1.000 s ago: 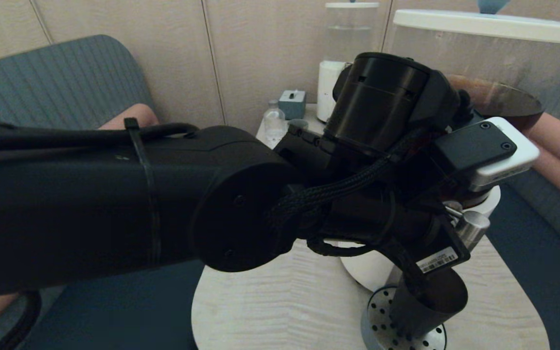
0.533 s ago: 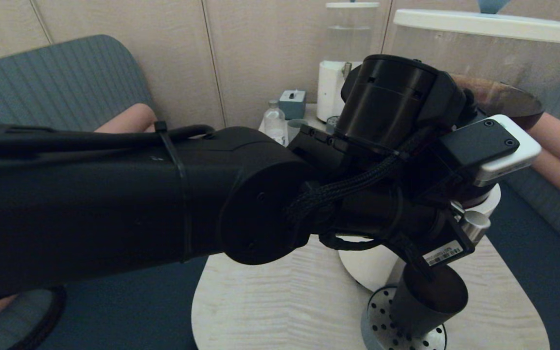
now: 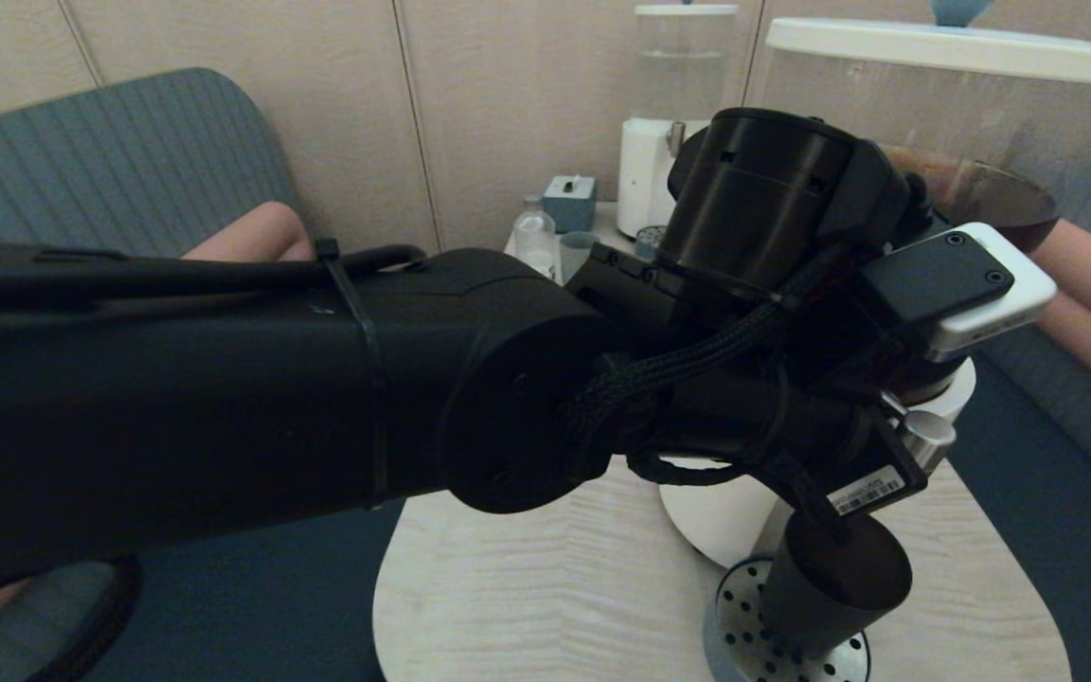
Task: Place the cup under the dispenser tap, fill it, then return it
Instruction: Turn off the faucet
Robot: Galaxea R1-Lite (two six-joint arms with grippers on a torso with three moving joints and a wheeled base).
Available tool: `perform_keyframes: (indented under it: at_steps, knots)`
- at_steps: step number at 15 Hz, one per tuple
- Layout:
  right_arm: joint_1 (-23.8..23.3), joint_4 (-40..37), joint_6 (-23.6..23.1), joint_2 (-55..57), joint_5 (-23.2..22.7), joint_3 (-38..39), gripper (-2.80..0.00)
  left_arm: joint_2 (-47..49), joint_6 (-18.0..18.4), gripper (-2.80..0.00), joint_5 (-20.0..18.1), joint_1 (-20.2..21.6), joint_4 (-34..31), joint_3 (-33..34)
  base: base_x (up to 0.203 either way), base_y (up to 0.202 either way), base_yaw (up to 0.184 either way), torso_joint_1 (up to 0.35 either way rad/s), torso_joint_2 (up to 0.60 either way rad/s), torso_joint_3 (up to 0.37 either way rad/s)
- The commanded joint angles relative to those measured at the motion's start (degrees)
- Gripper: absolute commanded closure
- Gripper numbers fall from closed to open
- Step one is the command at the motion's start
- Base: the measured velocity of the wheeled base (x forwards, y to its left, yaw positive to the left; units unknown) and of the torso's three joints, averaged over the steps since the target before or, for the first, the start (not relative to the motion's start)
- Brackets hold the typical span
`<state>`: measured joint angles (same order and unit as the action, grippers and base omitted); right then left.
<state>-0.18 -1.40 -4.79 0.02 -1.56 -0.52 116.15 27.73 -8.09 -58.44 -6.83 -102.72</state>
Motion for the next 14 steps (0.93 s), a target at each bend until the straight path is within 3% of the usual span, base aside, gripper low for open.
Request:
perform_keyframes:
  at_steps: [1,9,14]
  knots:
    - [0.01,0.0,-0.04,-0.05,-0.02,0.0,0.0,0.16,0.13,0.0,-0.08,-0.01,0.43,-0.5,0.0,0.0,0.0,0.0,0.0,0.0]
    - [0.01,0.0,-0.04,-0.02,-0.02,0.0,0.0,0.13,0.13,0.0,-0.08,-0.05,0.72,-0.16,0.0,0.0,0.0,0.0,0.0,0.0]
    - [0.01,0.0,-0.04,-0.02,-0.02,0.0,0.0,-4.14,-0.73,0.0,0.56,0.03,0.1,6.12,0.0,0.0,0.0,0.0,0.0,0.0]
